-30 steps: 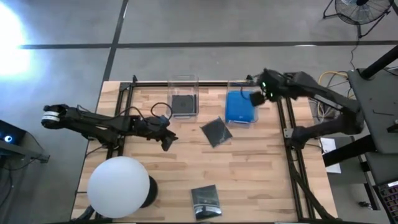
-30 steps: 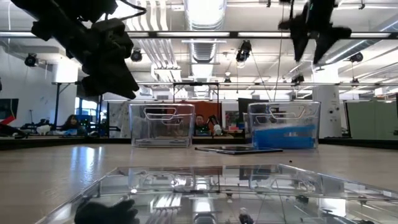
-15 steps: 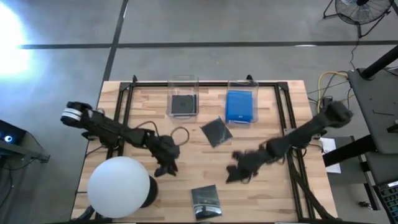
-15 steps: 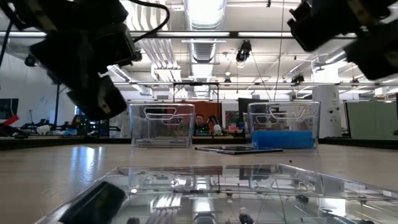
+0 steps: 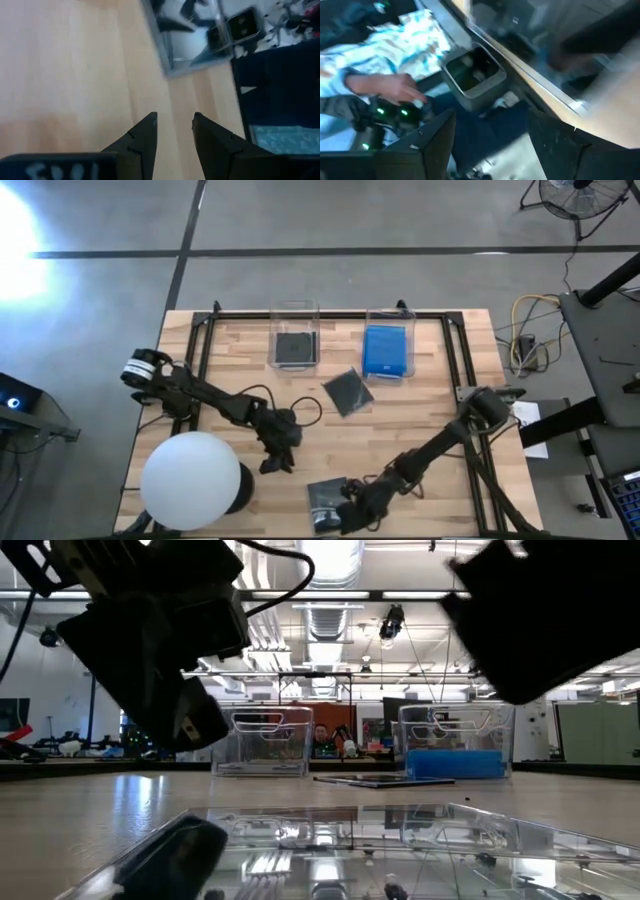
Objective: Pick & place jewel cases by type
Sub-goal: Put the black cd case into the left transparent bin
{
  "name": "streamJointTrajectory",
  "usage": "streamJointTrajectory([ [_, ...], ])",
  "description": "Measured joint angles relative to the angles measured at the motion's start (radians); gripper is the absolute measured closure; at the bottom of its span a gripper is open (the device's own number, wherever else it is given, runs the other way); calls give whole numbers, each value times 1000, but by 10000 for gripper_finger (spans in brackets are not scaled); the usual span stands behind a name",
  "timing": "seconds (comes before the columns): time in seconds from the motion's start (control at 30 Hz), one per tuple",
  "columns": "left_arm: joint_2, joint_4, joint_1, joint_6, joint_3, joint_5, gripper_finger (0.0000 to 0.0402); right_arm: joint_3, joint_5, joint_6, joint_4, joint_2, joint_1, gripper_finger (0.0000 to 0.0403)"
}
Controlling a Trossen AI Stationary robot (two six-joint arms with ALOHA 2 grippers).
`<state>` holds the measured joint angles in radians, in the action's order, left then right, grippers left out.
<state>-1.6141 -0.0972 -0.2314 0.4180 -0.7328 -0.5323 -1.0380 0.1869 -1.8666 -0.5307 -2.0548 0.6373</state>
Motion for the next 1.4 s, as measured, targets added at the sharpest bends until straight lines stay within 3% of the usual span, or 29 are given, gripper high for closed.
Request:
streamJointTrajectory([
  [0.13,21,71,0,-3,6,1,296,-66,-65,-16,90,-49,0,165],
  [0.37,49,152,3,-40,20,2,296,-142,-160,-77,474,-40,-52,166],
  [0.5,71,181,11,-66,20,19,296,-135,-383,36,596,39,-141,166],
  [0.57,88,189,18,-89,21,60,296,-124,-528,144,672,99,-171,166],
  [0.63,112,184,27,-128,20,144,296,-122,-585,181,771,174,-193,168],
  [0.77,174,195,84,-183,14,378,296,-107,-512,142,1010,290,-204,170],
  [0.93,253,203,196,-194,22,702,296,-58,-515,-6,1029,339,-189,170],
  [1.13,199,129,291,-204,50,612,296,-43,-530,-20,970,310,-196,170],
  [1.23,146,51,284,-210,71,632,296,-61,-534,-16,950,292,-202,170],
  [1.4,85,32,254,-199,80,758,296,-64,-530,-14,964,262,-204,170],
])
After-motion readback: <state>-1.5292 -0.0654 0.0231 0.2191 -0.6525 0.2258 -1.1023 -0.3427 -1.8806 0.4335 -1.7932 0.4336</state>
